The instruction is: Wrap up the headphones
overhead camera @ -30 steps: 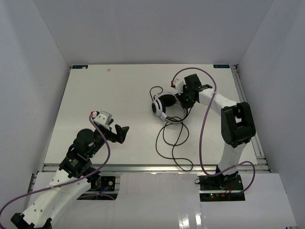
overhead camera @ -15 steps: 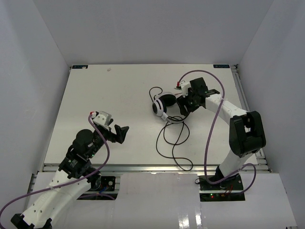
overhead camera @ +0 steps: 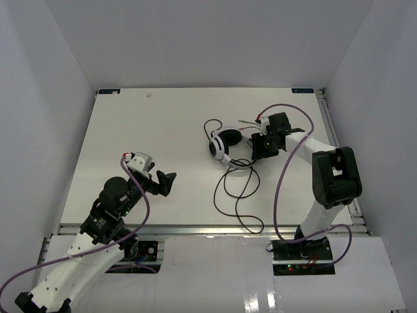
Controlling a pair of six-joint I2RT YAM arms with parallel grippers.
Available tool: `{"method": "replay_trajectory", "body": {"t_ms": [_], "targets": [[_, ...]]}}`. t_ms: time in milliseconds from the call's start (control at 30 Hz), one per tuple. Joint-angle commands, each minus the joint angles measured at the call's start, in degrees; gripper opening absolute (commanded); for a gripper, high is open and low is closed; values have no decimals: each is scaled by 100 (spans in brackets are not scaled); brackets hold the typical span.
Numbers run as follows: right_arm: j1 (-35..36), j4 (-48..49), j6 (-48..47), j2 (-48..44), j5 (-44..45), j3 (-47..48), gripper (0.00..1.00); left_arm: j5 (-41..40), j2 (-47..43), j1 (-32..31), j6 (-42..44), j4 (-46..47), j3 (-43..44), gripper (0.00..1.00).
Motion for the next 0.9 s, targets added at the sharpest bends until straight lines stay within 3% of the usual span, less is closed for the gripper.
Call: {"method": "replay_trajectory", "body": {"t_ms": [0, 300, 500, 633, 867], "targets": [[-117, 224, 736, 280, -180, 162, 50, 6, 7, 27, 55, 0, 56, 98], [-123, 224, 1095, 767, -443, 215, 44, -14, 43, 21, 58, 0, 47, 98], [-140, 198, 1142, 919, -367, 280, 19, -23, 65, 21, 76, 0, 47, 98], [-236, 154, 1088, 685, -327, 294, 8, -12, 66, 21, 67, 6, 47, 98], [-290, -98, 619, -313, -115, 566, 8, 94, 95, 21, 32, 38, 29, 98]]}}
